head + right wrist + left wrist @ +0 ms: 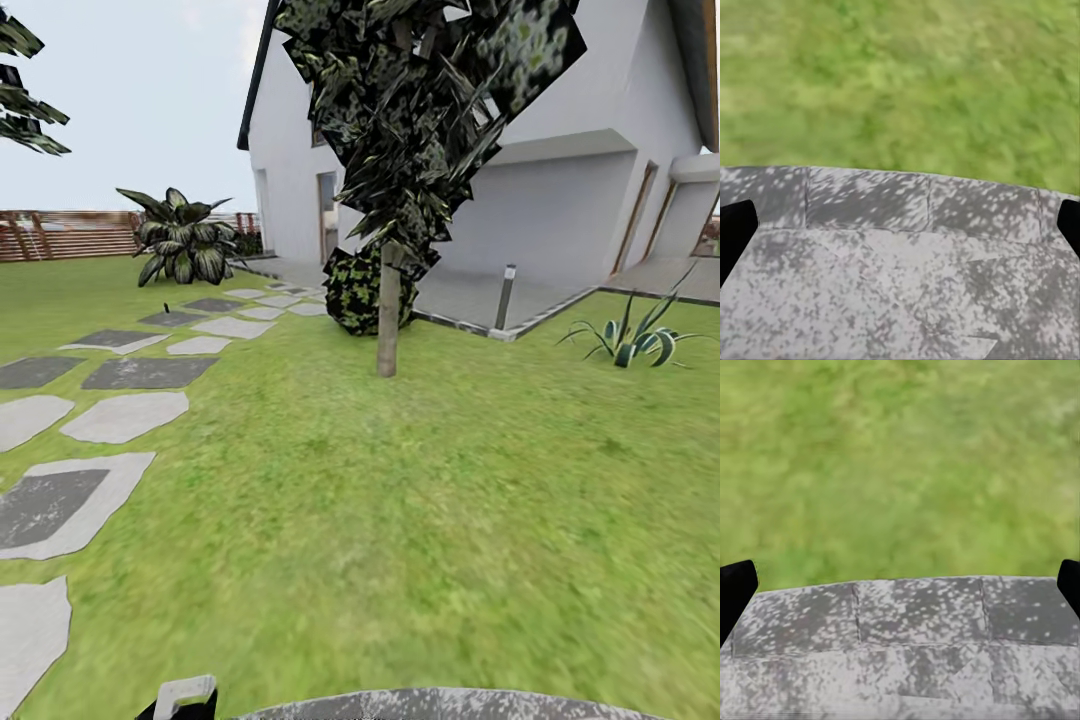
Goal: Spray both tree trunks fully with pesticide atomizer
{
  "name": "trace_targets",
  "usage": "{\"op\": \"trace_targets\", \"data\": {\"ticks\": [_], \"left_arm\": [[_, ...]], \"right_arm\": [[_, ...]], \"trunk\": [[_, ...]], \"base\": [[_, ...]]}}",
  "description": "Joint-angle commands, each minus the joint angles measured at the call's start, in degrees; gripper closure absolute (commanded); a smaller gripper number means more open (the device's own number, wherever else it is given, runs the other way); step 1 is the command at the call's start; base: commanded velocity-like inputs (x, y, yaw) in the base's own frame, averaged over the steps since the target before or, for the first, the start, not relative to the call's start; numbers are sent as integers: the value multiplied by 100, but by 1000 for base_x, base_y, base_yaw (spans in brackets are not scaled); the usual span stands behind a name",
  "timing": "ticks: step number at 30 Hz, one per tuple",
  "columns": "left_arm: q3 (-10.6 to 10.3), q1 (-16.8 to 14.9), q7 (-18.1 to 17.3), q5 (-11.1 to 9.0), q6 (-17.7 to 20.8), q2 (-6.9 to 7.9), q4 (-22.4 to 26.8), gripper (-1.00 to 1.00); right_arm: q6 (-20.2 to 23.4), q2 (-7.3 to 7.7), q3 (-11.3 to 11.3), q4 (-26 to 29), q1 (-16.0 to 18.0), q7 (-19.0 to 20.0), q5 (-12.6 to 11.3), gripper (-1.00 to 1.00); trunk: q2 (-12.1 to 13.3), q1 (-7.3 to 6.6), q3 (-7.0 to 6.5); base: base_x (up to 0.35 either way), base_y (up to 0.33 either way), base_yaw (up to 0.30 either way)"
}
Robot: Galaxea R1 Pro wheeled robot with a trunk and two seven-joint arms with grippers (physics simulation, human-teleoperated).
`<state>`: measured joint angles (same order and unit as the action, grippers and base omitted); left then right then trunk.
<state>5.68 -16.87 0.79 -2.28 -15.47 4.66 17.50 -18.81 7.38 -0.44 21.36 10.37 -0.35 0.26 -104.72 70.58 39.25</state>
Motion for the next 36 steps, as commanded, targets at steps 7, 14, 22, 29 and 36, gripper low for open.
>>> {"op": "trace_targets", "data": {"ticks": [7, 14, 22, 29, 36], "left_arm": [[0, 0, -1, 0, -7, -1, 0, -100], [3, 0, -3, 0, -9, 0, 0, -100], [3, 0, 0, 0, -9, 0, 4, -100], [3, 0, -1, 0, -9, 0, 3, -100], [4, 0, -1, 0, -9, 0, 4, -100]], "right_arm": [[0, 0, 0, 0, 0, 0, 0, -100], [0, 0, 0, 0, 0, 0, 0, -100], [3, -1, 0, 0, 0, 4, 0, -100], [7, -8, 0, 0, 0, 5, 8, -100], [9, -9, 0, 0, 0, 6, 9, -100]], "trunk": [[-282, 154, 178], [-563, 308, 355], [-884, 484, 558], [-1165, 638, 735], [-1446, 791, 914]], "base": [[0, 0, 171], [0, 0, 171], [0, 0, 171], [0, 0, 169], [0, 0, 160]]}}
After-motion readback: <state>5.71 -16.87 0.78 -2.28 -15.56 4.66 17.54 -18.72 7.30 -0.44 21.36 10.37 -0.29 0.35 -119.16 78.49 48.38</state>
